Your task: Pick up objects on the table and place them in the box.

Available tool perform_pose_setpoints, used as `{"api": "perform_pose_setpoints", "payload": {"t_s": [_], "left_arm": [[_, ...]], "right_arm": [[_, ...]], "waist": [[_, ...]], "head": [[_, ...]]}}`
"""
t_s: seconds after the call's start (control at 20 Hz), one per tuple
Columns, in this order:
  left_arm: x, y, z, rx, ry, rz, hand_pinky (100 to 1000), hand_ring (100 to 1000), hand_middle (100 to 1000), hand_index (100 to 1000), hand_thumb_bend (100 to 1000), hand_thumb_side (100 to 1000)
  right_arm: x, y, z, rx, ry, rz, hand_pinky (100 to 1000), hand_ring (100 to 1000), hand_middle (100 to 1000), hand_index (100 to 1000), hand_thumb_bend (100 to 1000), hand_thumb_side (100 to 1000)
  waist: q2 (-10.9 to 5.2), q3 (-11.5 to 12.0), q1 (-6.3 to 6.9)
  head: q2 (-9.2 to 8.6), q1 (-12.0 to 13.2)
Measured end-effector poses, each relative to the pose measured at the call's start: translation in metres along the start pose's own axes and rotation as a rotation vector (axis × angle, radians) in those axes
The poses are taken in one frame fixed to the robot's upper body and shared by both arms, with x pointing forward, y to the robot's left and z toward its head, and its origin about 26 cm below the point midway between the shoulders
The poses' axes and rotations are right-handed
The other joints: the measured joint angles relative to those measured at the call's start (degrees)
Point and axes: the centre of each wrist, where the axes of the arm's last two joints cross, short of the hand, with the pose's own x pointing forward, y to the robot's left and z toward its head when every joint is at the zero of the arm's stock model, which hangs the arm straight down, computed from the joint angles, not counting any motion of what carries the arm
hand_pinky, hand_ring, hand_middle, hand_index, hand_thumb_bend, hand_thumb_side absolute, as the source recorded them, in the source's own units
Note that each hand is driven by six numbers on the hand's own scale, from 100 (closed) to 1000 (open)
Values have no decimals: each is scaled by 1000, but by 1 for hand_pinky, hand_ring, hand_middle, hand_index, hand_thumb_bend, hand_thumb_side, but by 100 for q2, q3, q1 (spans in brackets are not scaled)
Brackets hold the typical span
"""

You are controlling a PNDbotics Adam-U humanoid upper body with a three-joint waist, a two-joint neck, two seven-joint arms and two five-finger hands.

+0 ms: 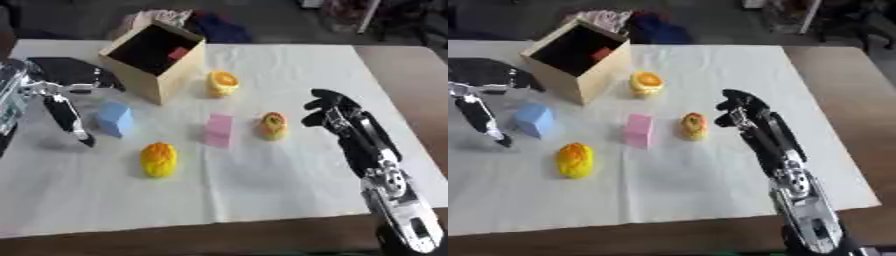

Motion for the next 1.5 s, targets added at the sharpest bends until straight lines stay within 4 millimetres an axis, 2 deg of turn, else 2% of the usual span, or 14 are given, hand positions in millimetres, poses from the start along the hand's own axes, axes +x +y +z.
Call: {"api": "perform_pose_setpoints", "payload": {"t_s": [0.25,0.4,0.75,0.85,1.15,1.5], "left_arm": [[2,-4,-5,12,15,5,828,808,825,921,706,408],[2,-9,-8,11,25,17,801,746,767,878,644,393],[2,-14,-7,46,29,49,725,518,505,657,390,305],[2,-12,-7,75,14,63,717,504,479,631,369,295],[-2,12,10,160,-19,74,715,501,475,629,377,286],[-13,63,38,307,33,71,722,541,520,678,360,231]], "right_arm": [[-1,0,0,1,4,-1,677,590,634,815,100,671],[-1,0,-1,3,3,-2,677,590,634,815,100,673],[-1,1,-1,4,4,-3,677,590,634,816,100,677],[-1,1,-1,4,4,-3,677,589,634,816,100,678],[-1,1,-1,4,4,-3,677,589,634,816,100,678],[-1,1,-1,4,4,-3,677,589,634,816,100,682]], "waist": [[1,-38,-17],[6,-61,-31],[6,-71,-31],[6,-71,-31],[6,-60,-31],[6,-55,-31]], "head": [[0,19],[0,31],[0,41],[0,40],[-2,35],[-2,20]]}}
